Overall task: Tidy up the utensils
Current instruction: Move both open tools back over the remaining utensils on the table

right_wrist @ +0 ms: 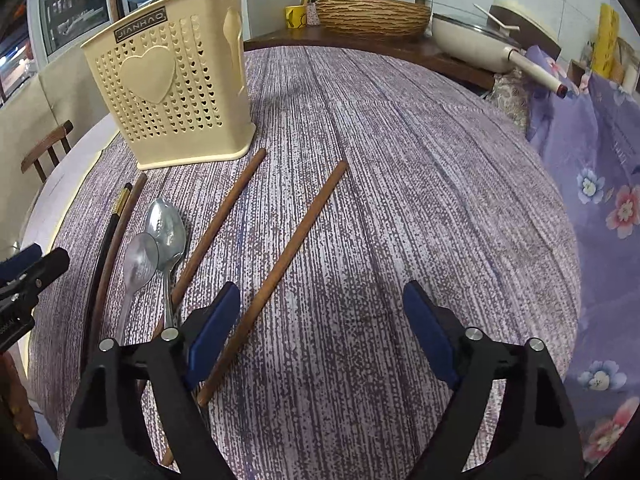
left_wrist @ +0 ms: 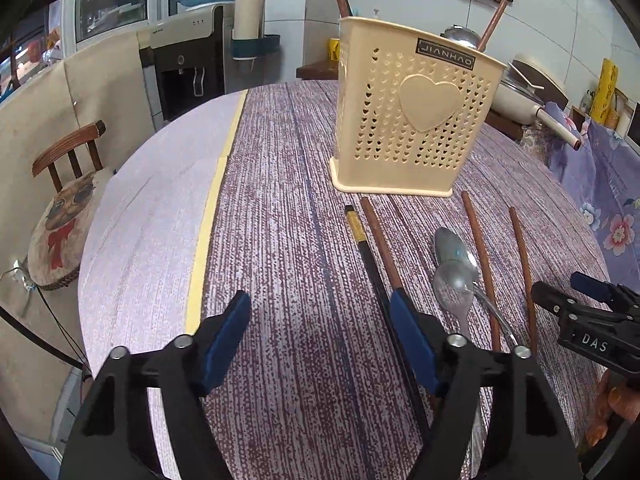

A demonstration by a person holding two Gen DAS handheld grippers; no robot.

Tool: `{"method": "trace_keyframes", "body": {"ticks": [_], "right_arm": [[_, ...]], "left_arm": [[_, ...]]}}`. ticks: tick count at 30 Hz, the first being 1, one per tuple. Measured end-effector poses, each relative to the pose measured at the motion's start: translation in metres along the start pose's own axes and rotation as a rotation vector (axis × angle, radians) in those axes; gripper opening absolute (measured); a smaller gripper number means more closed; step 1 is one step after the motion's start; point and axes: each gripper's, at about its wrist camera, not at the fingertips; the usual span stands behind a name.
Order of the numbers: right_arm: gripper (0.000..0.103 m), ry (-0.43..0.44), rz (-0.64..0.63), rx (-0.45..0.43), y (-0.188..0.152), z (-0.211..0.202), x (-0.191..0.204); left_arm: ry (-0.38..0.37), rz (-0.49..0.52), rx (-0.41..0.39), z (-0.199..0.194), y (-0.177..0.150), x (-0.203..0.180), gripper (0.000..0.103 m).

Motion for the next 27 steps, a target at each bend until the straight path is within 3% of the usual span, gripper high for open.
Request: {"method": "trace_keyframes", "body": {"ticks": [7,15,27], "right_arm": [[0.076,0.024,0.041,-0.006,-0.002,0.004,-0.001],[0.076,0.015,0.030,-0.011,0.000,0.007,0.001],[0.076,0.014,0.019,-0.019,-0.003,0.005,0.001]], "left_arm": [[-0.042,-0.019,0.047,0.008,0.001,-0.003,0.041],[-0.064,0.005,0.065,0.015,0.005,-0.017,0.038],[0.002,0.039,0.080,0.040,0.018,-0.029,0.027]]}}
Point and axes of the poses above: each gripper's, at about its wrist camera, not at the fingertips, and z roughly the way its jaws point, x to its left, y to its top, and after that the axes turned 1 degree about -y, right-handed
